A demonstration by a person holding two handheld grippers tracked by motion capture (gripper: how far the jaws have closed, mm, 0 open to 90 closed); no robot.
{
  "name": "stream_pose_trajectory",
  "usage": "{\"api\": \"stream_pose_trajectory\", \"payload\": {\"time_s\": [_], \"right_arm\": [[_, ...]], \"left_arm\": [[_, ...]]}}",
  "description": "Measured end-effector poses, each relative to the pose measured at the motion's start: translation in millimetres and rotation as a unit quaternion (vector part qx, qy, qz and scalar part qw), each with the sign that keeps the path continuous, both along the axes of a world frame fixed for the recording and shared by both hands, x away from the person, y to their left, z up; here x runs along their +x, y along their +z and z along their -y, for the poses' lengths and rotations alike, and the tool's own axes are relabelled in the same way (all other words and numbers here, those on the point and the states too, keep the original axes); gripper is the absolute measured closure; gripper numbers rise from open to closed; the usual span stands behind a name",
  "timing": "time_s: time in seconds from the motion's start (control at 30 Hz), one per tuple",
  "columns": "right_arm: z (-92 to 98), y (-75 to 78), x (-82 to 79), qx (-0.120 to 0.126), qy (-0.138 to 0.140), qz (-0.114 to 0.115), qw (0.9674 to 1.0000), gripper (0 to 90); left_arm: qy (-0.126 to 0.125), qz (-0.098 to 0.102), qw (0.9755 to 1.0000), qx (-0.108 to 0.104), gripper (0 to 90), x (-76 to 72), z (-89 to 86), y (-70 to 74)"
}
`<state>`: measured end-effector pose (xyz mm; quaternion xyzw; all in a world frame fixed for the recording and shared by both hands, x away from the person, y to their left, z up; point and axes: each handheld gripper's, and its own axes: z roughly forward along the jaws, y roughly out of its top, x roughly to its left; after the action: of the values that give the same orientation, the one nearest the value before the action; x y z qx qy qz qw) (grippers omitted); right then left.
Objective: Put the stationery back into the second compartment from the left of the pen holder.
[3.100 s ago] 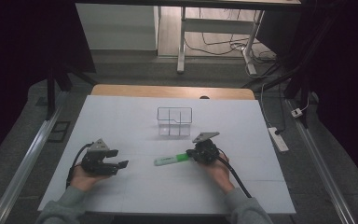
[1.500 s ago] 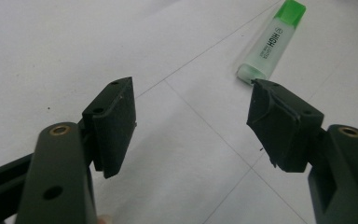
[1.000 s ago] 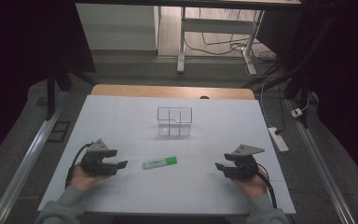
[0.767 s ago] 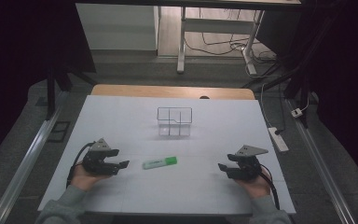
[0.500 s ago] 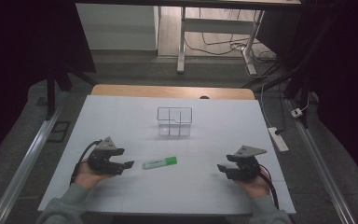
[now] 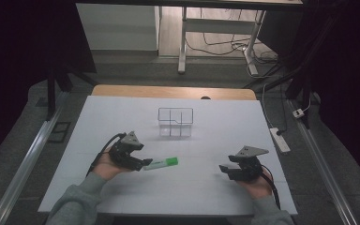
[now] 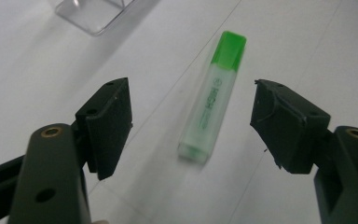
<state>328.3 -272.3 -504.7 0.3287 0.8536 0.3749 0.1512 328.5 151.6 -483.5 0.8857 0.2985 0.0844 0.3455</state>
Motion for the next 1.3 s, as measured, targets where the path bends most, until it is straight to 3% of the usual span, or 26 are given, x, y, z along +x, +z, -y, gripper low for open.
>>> {"api": "stream_pose_trajectory", "payload": {"time_s": [0.27,0.4,0.73,1.0,1.13,1.3], "right_arm": [[0.0,-0.5,0.3,0.0,0.001,-0.002,1.0,39.6],[-0.1,-0.9,0.8,-0.007,0.0,-0.003,1.0,39.5],[0.0,-1.7,1.1,-0.006,0.0,-0.006,1.0,39.2],[-1.4,-3.6,1.7,-0.009,0.003,-0.007,0.9999,39.0],[-1.7,-4.1,1.8,-0.01,0.003,-0.008,0.9999,39.0],[-1.5,-4.1,1.9,-0.01,0.002,-0.008,0.9999,38.8]], "left_arm": [[-0.026,-0.012,0.9993,0.023,28.8,14.6,23.5,-1.2],[-0.036,-0.007,0.9987,0.036,28.7,19.7,32.4,-2.6],[-0.068,-0.03,0.9955,0.059,30.2,34.6,55.8,-12.0],[-0.092,-0.041,0.992,0.076,32.0,43.7,71.8,-18.2],[-0.109,-0.046,0.9891,0.088,34.5,45.4,78.6,-22.6],[-0.124,-0.041,0.9859,0.105,38.2,43.7,85.8,-26.7]]}}
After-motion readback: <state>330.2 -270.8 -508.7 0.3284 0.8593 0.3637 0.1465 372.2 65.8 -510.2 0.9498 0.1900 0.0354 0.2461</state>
